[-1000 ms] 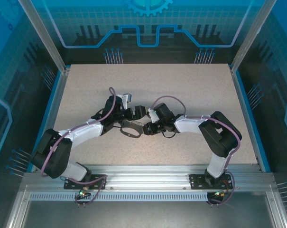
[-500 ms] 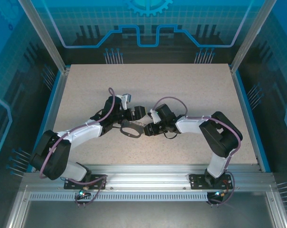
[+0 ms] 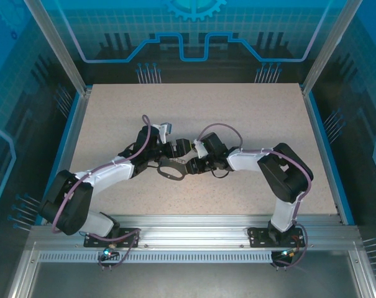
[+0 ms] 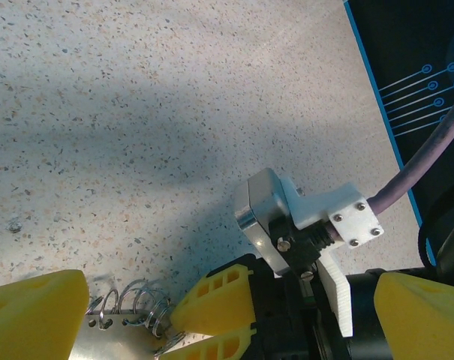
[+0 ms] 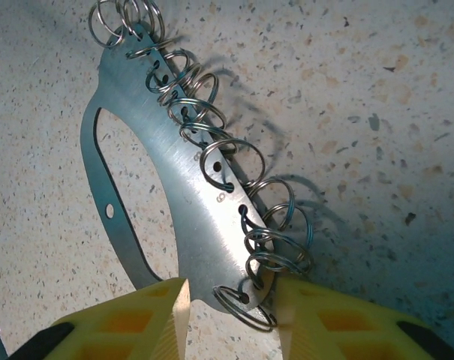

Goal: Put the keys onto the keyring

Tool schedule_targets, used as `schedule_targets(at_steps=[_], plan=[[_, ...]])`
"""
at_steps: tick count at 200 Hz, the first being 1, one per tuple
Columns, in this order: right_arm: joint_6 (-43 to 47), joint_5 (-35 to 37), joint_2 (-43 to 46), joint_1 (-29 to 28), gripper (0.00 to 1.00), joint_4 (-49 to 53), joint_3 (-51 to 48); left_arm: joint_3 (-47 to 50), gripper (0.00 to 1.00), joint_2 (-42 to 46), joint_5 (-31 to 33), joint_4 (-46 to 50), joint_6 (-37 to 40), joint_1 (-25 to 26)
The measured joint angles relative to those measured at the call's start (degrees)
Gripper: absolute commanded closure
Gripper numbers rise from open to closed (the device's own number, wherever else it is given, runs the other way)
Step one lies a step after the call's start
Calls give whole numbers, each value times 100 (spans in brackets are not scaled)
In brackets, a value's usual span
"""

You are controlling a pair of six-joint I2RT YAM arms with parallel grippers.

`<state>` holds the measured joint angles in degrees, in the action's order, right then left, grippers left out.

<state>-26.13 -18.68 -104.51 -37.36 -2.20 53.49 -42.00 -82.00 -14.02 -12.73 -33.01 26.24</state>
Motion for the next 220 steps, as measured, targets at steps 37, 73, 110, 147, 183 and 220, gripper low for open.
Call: schedule_targets(at_steps=[37, 73, 110, 147, 183, 220], plan=[[2, -79, 2, -9, 70, 4, 2, 7, 1, 0, 2, 0, 0, 0], [2, -114, 33, -20, 71, 9, -37, 13, 1, 0, 0, 0, 0, 0], [22, -105, 81, -46, 71, 22, -136, 17, 1, 13, 2, 0, 0, 0], [22, -66, 81, -52, 71, 76, -214, 35, 1, 72, 2, 0, 0, 0], [22, -9, 81, -50, 74, 81, -214, 48, 1, 76, 0, 0, 0, 0], [39, 26, 81, -52, 81, 87, -214, 59, 1, 83, 2, 2, 0, 0]])
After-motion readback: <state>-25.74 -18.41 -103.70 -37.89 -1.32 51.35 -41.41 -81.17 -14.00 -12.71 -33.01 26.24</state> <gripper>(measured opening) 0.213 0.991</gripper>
